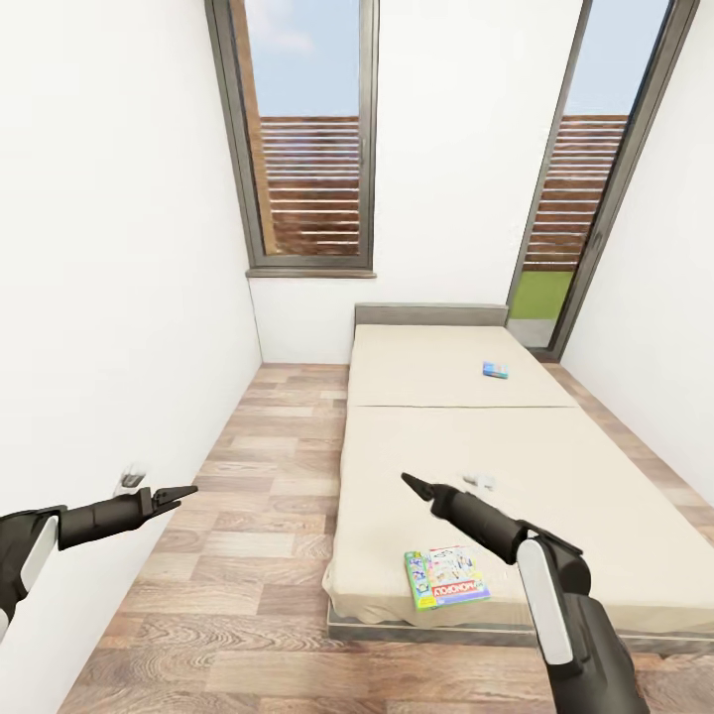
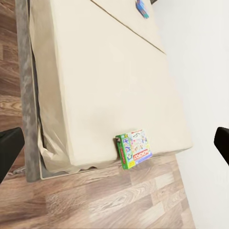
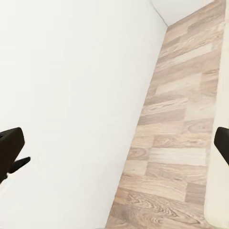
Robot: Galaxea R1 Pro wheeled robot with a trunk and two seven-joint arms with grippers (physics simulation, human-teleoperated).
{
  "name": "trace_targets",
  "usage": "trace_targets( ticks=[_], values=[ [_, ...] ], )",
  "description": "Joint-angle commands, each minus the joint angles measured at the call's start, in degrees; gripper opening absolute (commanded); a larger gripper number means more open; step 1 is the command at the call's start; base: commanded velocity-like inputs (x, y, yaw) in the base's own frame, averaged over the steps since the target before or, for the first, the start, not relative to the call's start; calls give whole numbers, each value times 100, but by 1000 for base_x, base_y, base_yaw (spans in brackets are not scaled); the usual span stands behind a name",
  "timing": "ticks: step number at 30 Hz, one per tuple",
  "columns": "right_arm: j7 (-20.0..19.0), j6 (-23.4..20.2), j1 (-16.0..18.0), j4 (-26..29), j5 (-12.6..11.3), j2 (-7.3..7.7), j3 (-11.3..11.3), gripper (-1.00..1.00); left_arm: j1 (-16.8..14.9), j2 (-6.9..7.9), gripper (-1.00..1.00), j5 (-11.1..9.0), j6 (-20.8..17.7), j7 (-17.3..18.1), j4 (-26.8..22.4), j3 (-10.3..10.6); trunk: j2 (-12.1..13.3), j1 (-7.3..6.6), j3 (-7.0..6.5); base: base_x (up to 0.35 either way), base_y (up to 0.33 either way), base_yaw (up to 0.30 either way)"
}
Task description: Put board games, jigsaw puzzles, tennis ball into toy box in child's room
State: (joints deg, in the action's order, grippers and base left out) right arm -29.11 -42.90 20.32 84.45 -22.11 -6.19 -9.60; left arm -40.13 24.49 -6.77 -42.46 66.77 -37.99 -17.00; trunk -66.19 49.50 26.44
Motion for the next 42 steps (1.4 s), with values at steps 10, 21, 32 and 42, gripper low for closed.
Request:
trace_targets(
  ticks=[10, 21, 32, 42],
  values=[
    [-81, -374, -952, -110, -1419, 301, -1676, 100, -4, -2, 100, -18, -51, 32, -6, 3, -4, 0, 6, 0, 0, 0],
    [-1362, -119, -1347, -2196, -1553, 866, -2711, 100, -4, -5, 100, -18, -55, 46, -7, 4, -4, 0, 6, 0, 0, 0],
    [-1619, 833, -1355, -3573, -1603, 1245, -2791, 100, -6, -5, 100, -18, -77, 46, -7, 4, -4, 0, 6, 0, 0, 0],
    [-1554, 1355, -1200, -4501, -1620, 1290, -2823, 100, -4, -9, 100, -18, -86, 46, -7, 4, -365, 198, 168, 0, 0, 0]
  ],
)
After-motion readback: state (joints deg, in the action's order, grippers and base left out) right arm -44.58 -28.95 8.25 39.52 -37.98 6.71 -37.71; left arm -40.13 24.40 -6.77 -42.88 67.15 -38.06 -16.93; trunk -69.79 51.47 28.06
